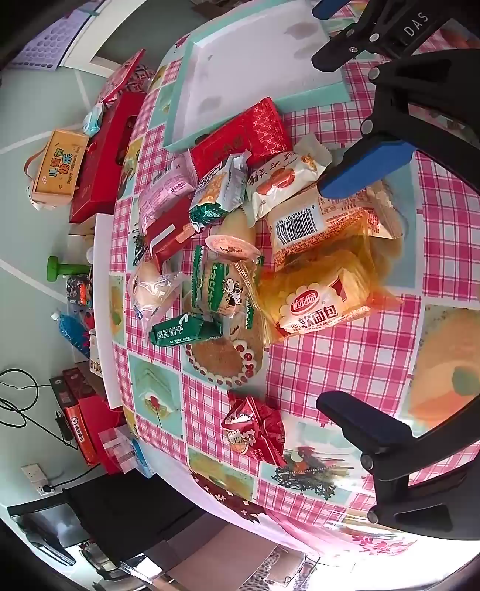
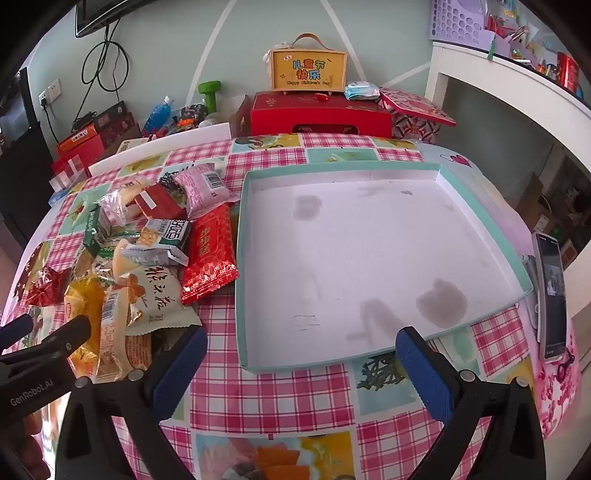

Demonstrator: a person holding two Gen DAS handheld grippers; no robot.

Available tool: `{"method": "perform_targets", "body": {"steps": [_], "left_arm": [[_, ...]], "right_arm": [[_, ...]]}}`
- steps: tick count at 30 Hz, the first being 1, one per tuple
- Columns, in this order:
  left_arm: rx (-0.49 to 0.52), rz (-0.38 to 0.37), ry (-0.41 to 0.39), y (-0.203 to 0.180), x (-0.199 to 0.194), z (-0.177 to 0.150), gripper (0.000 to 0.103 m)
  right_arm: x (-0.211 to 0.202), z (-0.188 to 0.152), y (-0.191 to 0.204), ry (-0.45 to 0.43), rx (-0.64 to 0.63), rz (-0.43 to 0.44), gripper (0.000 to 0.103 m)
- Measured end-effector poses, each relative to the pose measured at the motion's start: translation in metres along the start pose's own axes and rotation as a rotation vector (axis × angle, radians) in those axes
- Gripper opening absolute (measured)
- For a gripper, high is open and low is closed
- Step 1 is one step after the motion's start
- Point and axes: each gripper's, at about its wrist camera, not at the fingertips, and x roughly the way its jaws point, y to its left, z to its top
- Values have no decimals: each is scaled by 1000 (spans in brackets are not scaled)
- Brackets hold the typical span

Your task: Organize snacks

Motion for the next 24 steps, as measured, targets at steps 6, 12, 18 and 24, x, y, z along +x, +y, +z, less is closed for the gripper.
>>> {"method": "perform_targets", "body": {"steps": [6,12,18,24], "left_arm": [[-2,-4,1,-2,0,1,103],[-6,-5,2,-2,0,1,103],[-7,-6,5,-3,3,1,103],[-8,-6,6,-3,3,1,103]], "right_arm": [[-1,1,0,1,0,4,103],[1,-2,0,1,0,3,103],[3,-2,1,9,-5,2,103],[2,0,1,13,-3,1,103]]}}
